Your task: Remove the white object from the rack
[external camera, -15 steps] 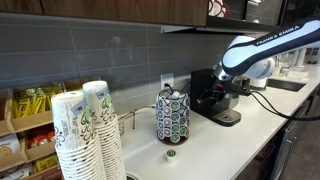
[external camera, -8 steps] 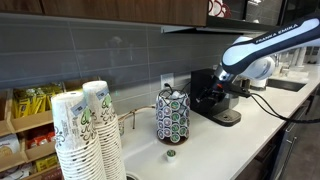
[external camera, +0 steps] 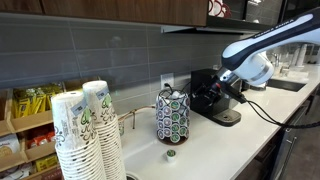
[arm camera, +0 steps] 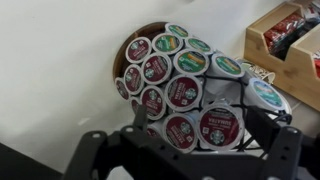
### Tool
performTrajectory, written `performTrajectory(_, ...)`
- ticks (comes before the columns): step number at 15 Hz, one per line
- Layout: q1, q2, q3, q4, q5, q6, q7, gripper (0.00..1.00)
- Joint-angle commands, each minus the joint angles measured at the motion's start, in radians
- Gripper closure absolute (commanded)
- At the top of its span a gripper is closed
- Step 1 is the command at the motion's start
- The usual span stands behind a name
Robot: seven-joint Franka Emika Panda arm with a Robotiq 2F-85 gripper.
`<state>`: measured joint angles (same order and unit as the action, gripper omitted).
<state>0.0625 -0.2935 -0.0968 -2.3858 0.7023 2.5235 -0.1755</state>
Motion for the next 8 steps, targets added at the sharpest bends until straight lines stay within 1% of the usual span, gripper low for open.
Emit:
performTrajectory(1, 0.039, -0.002, -0.023, -0.028, 0.167, 0.049, -0.123, 0.0)
performTrajectory(4, 0.043, -0.003, -0.024, -0.035, 0.32, 0.052, -0.223, 0.0)
performTrajectory(8, 0.028, 0.006, -0.009, -0.041, 0.486, 0.036, -0.338, 0.0)
